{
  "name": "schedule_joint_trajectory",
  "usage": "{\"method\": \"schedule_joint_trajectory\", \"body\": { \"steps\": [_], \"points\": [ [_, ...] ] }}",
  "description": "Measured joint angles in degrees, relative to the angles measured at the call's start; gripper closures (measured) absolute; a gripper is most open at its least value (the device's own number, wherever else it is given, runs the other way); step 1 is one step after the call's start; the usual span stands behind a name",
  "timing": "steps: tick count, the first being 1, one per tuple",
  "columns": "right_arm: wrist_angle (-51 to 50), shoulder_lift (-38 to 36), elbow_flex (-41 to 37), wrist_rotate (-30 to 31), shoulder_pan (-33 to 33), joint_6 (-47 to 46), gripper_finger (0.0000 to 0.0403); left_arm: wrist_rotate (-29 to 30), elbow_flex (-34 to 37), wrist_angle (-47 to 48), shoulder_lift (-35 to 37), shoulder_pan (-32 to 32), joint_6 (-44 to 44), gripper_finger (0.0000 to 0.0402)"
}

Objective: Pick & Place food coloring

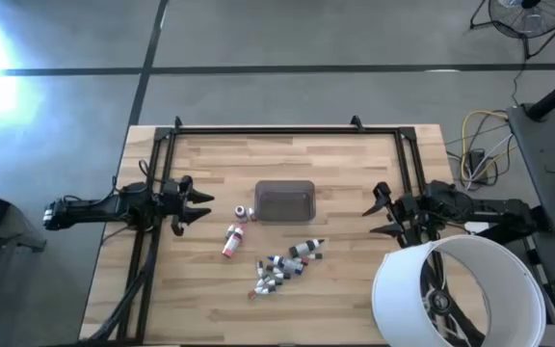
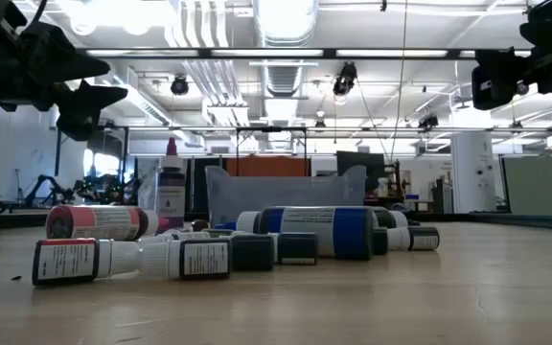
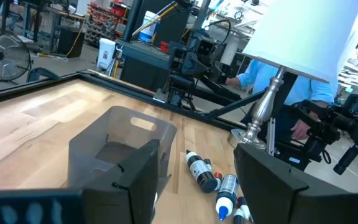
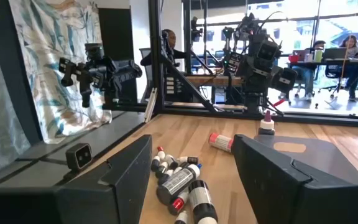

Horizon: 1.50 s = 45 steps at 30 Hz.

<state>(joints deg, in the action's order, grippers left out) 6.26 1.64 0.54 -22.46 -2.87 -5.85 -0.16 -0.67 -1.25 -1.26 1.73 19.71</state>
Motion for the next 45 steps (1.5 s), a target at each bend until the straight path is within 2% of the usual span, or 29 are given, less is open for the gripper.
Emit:
{"method": "schedule_joint_trajectory", "body": {
  "steps": [35,37,39,43,45],
  "points": [
    [0.01,0.00,0.01,0.01,-0.03,-0.03,0.0183,0.00,0.00,0.00,-0.02,0.00,0.00,0.0218],
    [0.39,0.01,0.01,1.82,-0.03,-0.09,0.0183,0.00,0.00,-0.01,-0.02,0.01,0.00,0.0218],
    [-0.09,0.03,0.01,7.08,-0.03,-6.04,0.0183,0.00,0.00,0.00,-0.02,0.00,0.00,0.0218],
    [-2.03,0.76,0.02,18.76,-0.01,-36.42,0.0183,0.00,0.00,-0.01,-0.01,0.01,0.00,0.0218],
    [-4.28,2.53,0.03,20.35,0.01,-46.47,0.0183,0.00,0.00,0.00,-0.02,0.00,0.00,0.0218]
  ]
}}
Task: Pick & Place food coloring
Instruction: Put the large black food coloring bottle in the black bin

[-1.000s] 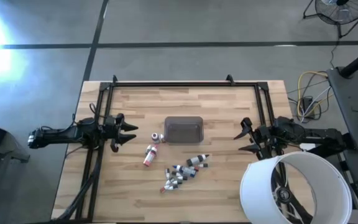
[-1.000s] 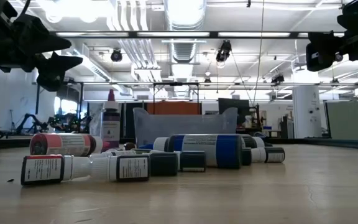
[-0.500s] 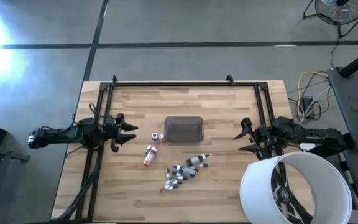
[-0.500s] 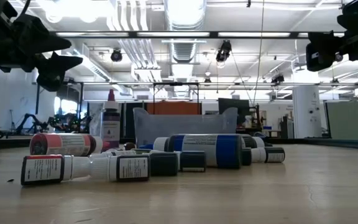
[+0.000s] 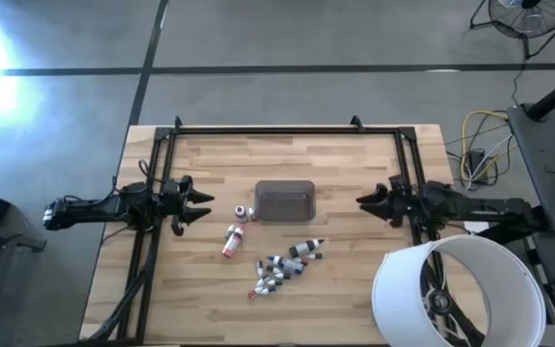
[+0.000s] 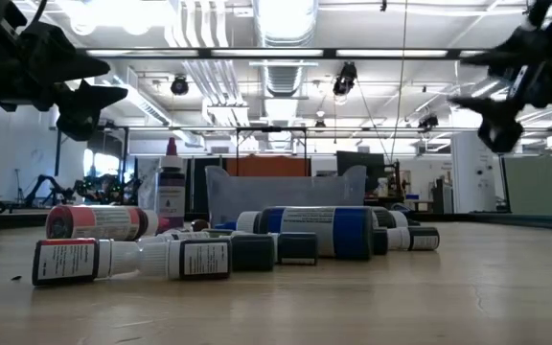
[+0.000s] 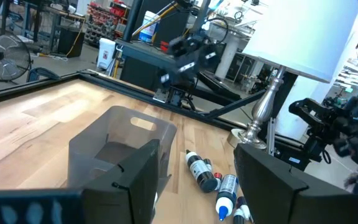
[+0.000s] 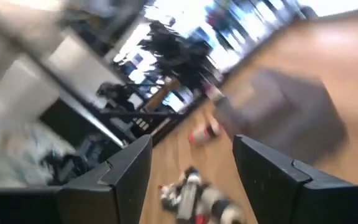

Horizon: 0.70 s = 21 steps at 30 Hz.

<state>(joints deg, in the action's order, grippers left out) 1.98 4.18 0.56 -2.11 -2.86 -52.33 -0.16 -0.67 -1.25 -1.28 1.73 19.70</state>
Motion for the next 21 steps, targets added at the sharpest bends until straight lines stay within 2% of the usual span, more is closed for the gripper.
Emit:
{"method": "schedule_joint_trajectory", "body": {
  "steps": [3,6,8,10,15,21],
  "points": [
    [1.24,3.99,-0.03,0.27,0.21,-5.99,0.0183,0.02,0.00,0.01,0.02,0.01,0.00,0.0218],
    [10.47,9.04,-0.03,0.50,0.90,-6.17,0.0183,0.00,0.00,0.01,0.00,-0.01,0.00,0.0218],
    [16.10,13.44,0.39,1.20,1.23,-2.22,0.0183,0.01,0.00,0.00,0.00,0.00,0.00,0.0218],
    [16.08,18.23,2.13,2.48,1.60,3.53,0.0183,0.00,0.00,-0.01,0.00,0.00,0.00,0.0218],
    [7.61,31.55,8.62,2.31,2.51,16.52,0.0183,0.02,0.00,0.01,0.00,0.01,0.00,0.0218],
    [-11.46,49.06,21.12,1.03,6.20,19.84,0.0183,0.02,0.00,-0.01,0.01,-0.01,0.00,0.0218]
  ]
}}
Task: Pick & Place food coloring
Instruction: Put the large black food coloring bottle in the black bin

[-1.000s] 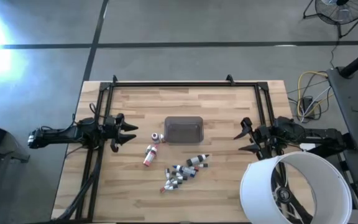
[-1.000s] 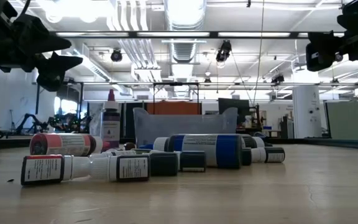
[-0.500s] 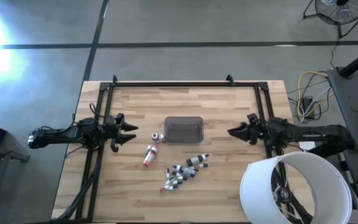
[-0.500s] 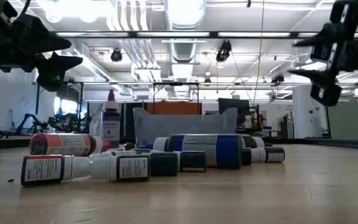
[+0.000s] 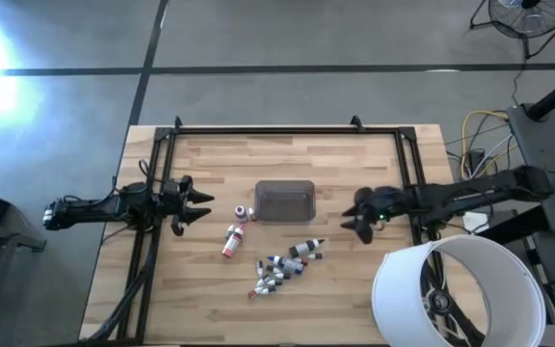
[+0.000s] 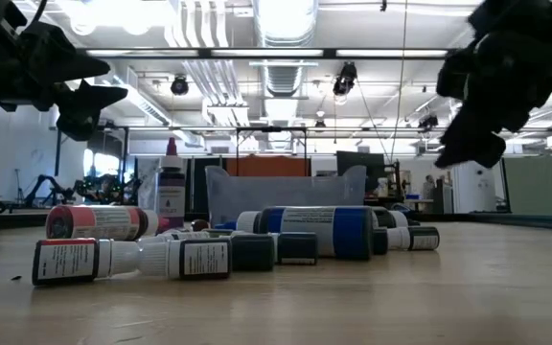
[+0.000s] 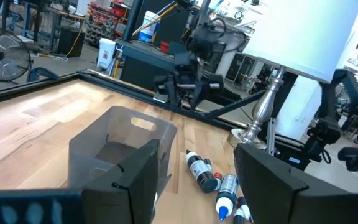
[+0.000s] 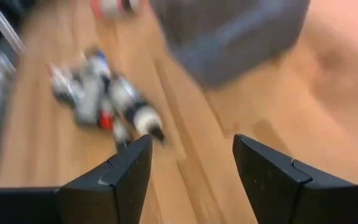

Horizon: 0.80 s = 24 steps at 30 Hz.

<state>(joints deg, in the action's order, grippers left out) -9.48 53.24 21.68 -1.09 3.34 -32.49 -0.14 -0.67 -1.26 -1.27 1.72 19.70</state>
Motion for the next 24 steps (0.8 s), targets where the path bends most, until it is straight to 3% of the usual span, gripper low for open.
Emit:
{"method": "schedule_joint_trajectory", "body": {
  "steps": [8,14,16,20,24],
  "points": [
    [-8.94,20.43,13.96,-2.81,1.68,-0.55,0.0183,-0.01,0.00,0.02,-0.01,0.02,0.00,0.0218],
    [-9.16,28.91,20.49,-14.00,1.70,13.40,0.0183,-0.02,0.00,0.02,0.01,0.02,0.00,0.0218],
    [-9.91,30.99,22.35,-15.15,1.78,17.00,0.0183,0.00,0.00,0.02,-0.01,0.00,0.00,0.0218],
    [-11.41,34.10,25.77,-14.79,1.78,23.95,0.0183,-0.02,0.00,0.02,-0.01,0.02,0.00,0.0218],
    [-12.51,36.61,27.68,-10.27,1.76,29.84,0.0183,-0.02,0.00,0.02,0.00,0.02,0.00,0.0218]
  ]
}}
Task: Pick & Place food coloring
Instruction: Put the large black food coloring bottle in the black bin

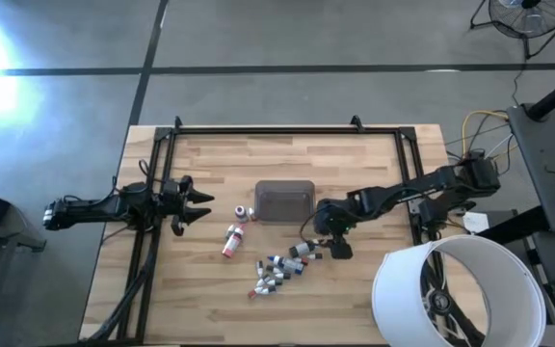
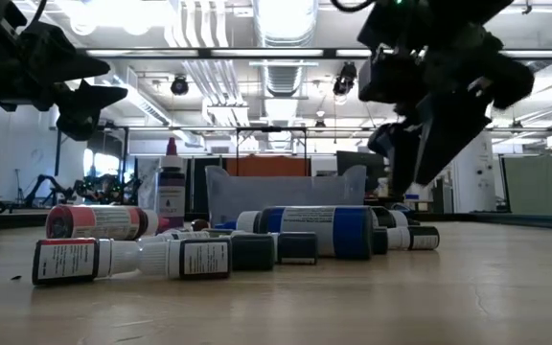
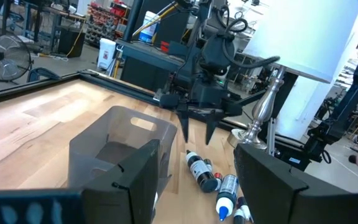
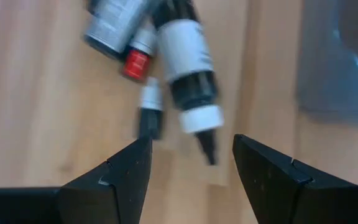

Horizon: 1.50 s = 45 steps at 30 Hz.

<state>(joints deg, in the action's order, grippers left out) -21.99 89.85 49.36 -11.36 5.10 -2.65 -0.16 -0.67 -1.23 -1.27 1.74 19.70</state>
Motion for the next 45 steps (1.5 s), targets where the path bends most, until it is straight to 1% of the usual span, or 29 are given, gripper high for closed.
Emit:
{"method": "schedule_joint_trajectory", "body": {
  "steps": [3,9,13,15,21,28,32,34,38,41,45],
  "points": [
    [0.32,1.49,0.78,0.39,0.27,3.15,0.0183,0.00,0.00,0.00,-0.01,-0.02,0.00,0.0218],
    [1.64,4.73,0.68,0.88,2.24,5.35,0.0183,0.02,0.00,0.00,-0.01,0.00,0.00,0.0218],
    [2.86,5.76,0.72,7.45,3.78,5.19,0.0184,0.00,0.00,0.00,0.00,0.00,0.00,0.0218],
    [4.22,5.63,0.72,9.05,4.05,5.35,0.0184,0.00,0.00,0.00,-0.01,-0.01,0.00,0.0218],
    [4.73,5.84,0.26,9.25,4.17,5.14,0.0184,0.00,0.00,0.00,-0.01,0.00,0.00,0.0218],
    [7.79,7.57,0.24,8.36,5.24,0.47,0.0184,0.02,0.00,0.00,0.00,0.00,0.00,0.0218],
    [7.79,7.82,0.26,8.31,5.78,-1.03,0.0184,0.00,0.00,0.00,-0.01,-0.02,0.00,0.0218],
    [7.27,7.69,0.24,8.35,5.81,0.02,0.0184,0.02,0.00,0.02,0.01,0.00,0.00,0.0218],
    [7.56,7.38,0.24,8.36,5.81,5.63,0.0184,0.01,0.00,0.02,0.00,-0.01,0.00,0.0218],
    [7.84,7.65,0.39,8.41,5.81,5.86,0.0184,0.00,0.00,0.02,0.00,0.00,0.00,0.0218],
    [7.81,8.31,0.40,9.54,5.90,3.34,0.0184,0.00,0.00,0.01,0.00,0.00,0.00,0.0218]
  ]
}}
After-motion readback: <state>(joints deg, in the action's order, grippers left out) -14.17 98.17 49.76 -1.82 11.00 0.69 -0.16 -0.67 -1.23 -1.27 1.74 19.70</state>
